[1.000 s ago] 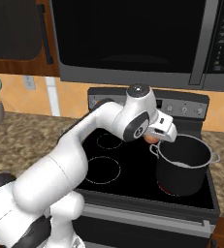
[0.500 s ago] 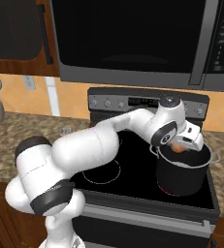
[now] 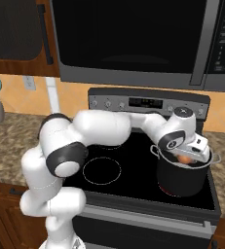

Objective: Put the squash and onion in the pot. Retrieve the spatula and lightly stir the vegetables in the pot.

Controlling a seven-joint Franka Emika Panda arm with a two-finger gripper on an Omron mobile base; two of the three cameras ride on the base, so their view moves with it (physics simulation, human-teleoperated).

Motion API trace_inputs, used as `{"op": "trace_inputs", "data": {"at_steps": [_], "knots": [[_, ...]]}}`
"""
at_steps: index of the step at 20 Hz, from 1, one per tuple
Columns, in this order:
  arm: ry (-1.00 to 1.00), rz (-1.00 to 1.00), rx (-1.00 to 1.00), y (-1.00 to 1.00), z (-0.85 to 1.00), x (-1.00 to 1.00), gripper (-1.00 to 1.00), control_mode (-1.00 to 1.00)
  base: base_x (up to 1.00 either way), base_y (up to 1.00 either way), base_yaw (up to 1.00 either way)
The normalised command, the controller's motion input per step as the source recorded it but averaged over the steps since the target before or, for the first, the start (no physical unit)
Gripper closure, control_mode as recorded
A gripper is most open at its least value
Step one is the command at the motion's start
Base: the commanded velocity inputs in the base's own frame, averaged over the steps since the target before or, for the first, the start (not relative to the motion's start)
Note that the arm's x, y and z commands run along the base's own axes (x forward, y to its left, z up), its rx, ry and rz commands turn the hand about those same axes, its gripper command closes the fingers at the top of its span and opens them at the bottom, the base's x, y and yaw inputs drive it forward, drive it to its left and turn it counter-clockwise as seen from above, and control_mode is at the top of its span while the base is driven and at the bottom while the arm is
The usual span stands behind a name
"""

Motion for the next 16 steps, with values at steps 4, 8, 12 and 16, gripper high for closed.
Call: {"op": "trace_inputs", "data": {"at_steps": [4, 8, 12, 16], "knots": [[0.03, 0.0, 0.05, 0.0, -0.09, 0.16, -1.0, -1.0, 0.0, 0.0, 0.0], [0.04, 0.01, 0.0, 0.0, 0.0, 0.2, -1.0, -1.0, 0.0, 0.0, 0.0], [0.06, 0.04, 0.0, 0.1, -0.01, 0.21, -1.0, -1.0, 0.0, 0.0, 0.0], [-0.01, 0.03, 0.0, 0.06, 0.01, -0.06, -1.0, -1.0, 0.0, 0.0, 0.0]]}}
